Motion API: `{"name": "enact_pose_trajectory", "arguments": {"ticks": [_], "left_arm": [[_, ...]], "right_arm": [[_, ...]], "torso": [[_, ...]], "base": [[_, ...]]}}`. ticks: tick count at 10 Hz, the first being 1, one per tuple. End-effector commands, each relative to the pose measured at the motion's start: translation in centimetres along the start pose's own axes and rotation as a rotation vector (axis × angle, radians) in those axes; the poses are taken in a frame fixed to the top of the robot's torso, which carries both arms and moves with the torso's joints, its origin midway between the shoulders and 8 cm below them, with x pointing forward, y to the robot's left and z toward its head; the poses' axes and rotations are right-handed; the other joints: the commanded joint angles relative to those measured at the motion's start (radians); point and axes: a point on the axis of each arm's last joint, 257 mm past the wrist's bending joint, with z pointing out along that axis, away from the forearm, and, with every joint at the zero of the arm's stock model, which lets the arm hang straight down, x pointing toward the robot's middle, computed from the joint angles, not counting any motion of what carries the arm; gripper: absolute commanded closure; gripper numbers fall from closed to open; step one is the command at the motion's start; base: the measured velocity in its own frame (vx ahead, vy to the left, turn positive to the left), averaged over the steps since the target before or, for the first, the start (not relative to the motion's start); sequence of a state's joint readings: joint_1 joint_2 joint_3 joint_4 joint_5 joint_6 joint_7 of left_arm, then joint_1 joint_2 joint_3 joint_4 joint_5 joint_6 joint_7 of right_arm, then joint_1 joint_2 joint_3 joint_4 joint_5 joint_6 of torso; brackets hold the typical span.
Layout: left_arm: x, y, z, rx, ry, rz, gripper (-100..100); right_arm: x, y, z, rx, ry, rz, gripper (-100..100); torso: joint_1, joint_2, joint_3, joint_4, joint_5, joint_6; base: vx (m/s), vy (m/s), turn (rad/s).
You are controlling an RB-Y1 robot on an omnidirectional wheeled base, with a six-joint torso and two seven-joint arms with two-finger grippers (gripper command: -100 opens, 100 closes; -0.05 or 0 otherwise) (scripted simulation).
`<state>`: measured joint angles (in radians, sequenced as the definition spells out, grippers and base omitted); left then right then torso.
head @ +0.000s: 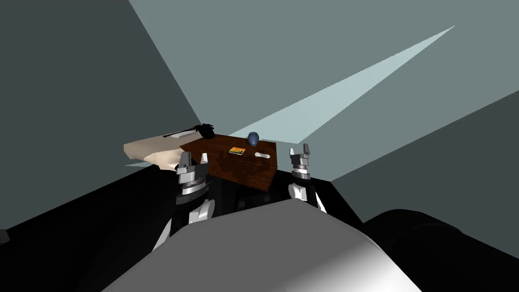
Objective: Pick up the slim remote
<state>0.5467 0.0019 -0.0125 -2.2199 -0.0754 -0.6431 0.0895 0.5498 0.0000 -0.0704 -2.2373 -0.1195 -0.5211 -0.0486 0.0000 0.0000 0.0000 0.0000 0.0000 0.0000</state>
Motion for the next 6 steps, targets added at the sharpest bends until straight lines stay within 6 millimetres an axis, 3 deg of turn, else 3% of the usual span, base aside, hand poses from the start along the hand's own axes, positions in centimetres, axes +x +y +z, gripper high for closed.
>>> {"name": "enact_pose_trajectory", "arguments": {"ticks": [1,6], "left_arm": [[0.0,0.0,0.0,0.0,0.0,0.0,0],[0.0,0.0,0.0,0.0,0.0,0.0,0]], "right_arm": [[0.4,0.1,0.1,-0.005,0.052,-0.041,-100],[1.6,-0.3,0.2,-0.013,0.197,-0.164,-100]], "torso": [[0.0,0.0,0.0,0.0,0.0,0.0],[0.002,0.001,0.001,0.0,0.0,0.0]], "base": [[-0.009,0.011,-0.004],[-0.015,0.027,0.009]]}}
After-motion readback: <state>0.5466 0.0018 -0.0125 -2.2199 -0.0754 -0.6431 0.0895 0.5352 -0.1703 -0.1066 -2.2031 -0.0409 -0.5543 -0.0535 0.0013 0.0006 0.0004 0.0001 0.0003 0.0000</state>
